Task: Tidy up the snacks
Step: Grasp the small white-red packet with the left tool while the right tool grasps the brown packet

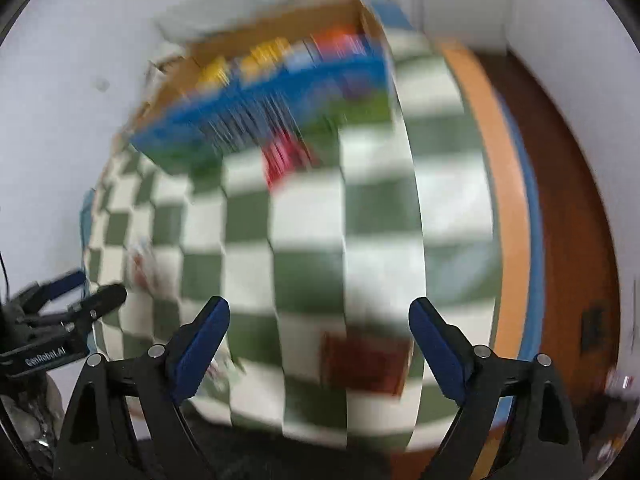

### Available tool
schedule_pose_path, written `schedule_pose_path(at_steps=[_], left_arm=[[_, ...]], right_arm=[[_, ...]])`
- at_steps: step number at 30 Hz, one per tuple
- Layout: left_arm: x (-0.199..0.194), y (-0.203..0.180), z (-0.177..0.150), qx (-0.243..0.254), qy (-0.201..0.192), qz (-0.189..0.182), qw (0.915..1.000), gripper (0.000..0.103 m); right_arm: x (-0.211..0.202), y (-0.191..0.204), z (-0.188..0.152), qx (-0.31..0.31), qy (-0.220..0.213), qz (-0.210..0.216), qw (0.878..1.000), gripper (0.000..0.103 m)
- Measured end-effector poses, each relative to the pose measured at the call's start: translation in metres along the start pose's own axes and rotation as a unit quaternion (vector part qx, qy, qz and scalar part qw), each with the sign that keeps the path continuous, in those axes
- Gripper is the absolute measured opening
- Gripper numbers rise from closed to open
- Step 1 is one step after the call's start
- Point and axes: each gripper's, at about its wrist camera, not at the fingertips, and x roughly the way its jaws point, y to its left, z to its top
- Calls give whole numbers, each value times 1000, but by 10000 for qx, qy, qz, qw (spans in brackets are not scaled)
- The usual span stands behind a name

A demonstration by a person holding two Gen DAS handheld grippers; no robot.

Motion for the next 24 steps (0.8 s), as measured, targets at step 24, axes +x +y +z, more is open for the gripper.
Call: schedule_pose_path(at_steps=[24], left_arm=[[130, -17, -39, -968, 1712, -1363, 9710, 73]], right_arm=[[117, -46, -27, 1305, 860, 33, 9877, 79]])
